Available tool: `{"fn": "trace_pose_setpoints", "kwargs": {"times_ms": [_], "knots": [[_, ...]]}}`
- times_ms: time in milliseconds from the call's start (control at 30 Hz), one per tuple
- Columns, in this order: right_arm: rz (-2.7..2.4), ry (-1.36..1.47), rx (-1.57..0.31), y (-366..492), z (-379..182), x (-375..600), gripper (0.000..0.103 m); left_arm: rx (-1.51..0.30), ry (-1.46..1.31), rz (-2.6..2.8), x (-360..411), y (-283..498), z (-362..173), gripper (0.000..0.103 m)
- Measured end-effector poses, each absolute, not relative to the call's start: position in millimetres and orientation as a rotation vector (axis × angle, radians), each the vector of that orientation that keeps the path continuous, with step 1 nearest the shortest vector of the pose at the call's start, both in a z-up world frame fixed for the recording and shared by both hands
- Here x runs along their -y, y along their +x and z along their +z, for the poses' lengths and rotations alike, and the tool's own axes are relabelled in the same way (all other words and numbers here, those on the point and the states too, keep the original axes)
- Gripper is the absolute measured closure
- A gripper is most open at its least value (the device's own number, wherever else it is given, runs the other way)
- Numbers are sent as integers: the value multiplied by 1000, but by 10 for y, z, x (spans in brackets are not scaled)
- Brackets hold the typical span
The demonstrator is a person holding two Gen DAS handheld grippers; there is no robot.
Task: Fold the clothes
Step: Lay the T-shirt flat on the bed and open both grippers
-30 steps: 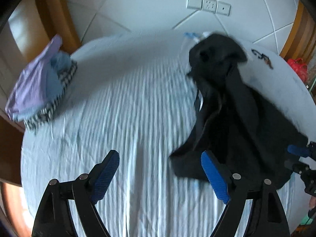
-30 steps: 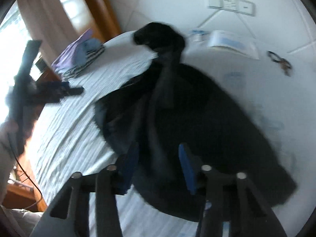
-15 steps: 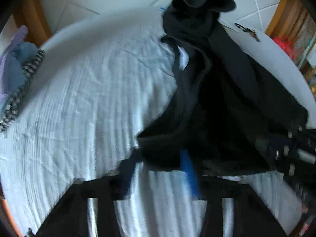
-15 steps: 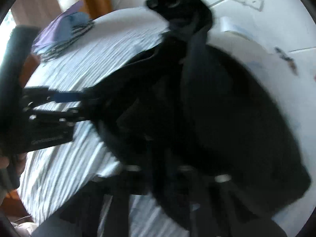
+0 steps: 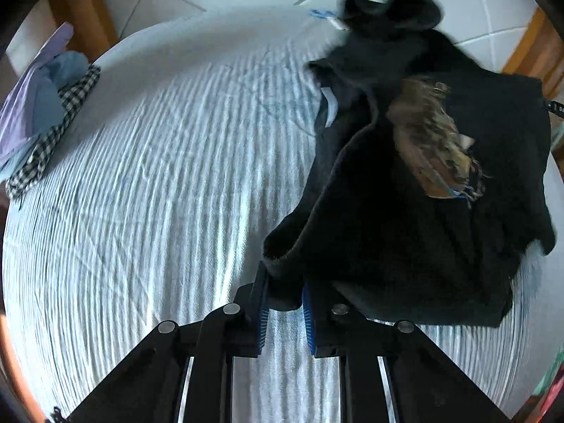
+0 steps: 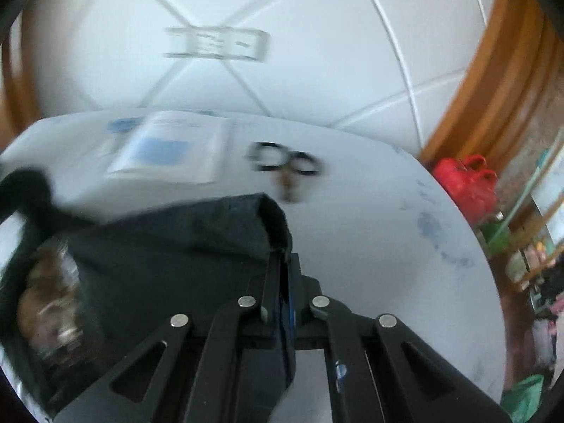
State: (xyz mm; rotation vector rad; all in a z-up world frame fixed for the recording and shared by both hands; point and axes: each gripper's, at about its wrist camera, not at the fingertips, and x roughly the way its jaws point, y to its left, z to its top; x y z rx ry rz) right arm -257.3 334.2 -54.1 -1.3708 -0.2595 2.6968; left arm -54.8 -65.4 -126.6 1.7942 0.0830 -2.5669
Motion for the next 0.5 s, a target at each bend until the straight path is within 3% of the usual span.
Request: {"fn": "trace_pose_setpoints", "kwargs": {"times_ms": [67,200,267,367,433,500], "knots": [[2651,-1352,254,-2873,-526,-3736,99,-79,1774,-2550,596,-555,-1267,86],[2633,-1492,53,-3232,-839,-4134,93,-51,1731,-2519,503,-556,-1233,84],[2655,-1505,-59,-3150,-852,-4266,79,-100,1731,-2509,526,-524,-1181,80],[2717,-1495,-196,-2841,-765,-4438,58,-175,1699,-2538,554,-431,-1023,63],[2771,-1523,-231,-2432,-720,-4468,53,-153,1682,-2569,525,-359,-904,52],[2795,-1559,-263,-1986,-737,-4410,53,-96,1663,-2588,470,-286,-835,51]]}}
